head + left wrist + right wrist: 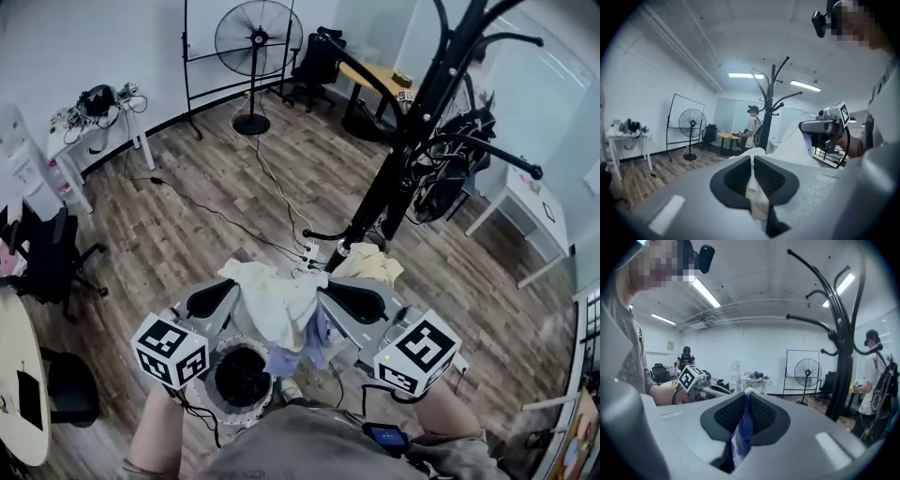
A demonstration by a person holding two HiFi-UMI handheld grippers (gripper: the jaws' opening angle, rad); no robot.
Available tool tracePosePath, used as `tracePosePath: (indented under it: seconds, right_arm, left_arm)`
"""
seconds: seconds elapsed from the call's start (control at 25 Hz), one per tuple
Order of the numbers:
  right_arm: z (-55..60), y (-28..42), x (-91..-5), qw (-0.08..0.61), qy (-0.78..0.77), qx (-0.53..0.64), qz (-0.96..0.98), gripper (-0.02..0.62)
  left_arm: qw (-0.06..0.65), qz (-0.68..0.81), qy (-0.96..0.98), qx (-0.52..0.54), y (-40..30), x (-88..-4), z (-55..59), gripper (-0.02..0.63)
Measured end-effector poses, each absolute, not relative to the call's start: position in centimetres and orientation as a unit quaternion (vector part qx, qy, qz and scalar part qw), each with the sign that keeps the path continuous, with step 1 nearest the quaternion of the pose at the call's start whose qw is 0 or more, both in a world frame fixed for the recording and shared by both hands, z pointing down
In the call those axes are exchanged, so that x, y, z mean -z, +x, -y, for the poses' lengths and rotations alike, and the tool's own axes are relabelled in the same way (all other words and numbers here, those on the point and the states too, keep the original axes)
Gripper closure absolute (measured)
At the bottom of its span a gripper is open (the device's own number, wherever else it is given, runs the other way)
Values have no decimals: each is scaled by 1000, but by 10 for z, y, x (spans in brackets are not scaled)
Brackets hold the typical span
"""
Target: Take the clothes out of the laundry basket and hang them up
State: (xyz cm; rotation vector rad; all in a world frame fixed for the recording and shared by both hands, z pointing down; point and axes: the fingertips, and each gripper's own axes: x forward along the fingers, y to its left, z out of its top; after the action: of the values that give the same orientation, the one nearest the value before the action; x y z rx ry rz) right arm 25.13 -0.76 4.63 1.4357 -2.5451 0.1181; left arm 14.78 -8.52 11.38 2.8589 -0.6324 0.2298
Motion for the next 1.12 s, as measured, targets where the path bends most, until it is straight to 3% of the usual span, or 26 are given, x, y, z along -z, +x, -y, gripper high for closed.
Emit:
tracePosePath:
  seconds: [0.4, 0.8, 1.12]
  right_arm:
    - [-6, 344, 109, 61, 560, 103, 820, 540]
    - [3, 435, 199, 27, 678, 225, 699, 541]
    - [-11, 481, 134, 141, 726, 251, 625, 543]
  left_arm:
    - [-40, 162, 986, 6, 233, 55, 91, 583]
    - [-74, 128, 987, 69, 304, 160, 138, 583]
    - [-52, 126, 991, 9, 384, 105, 149, 583]
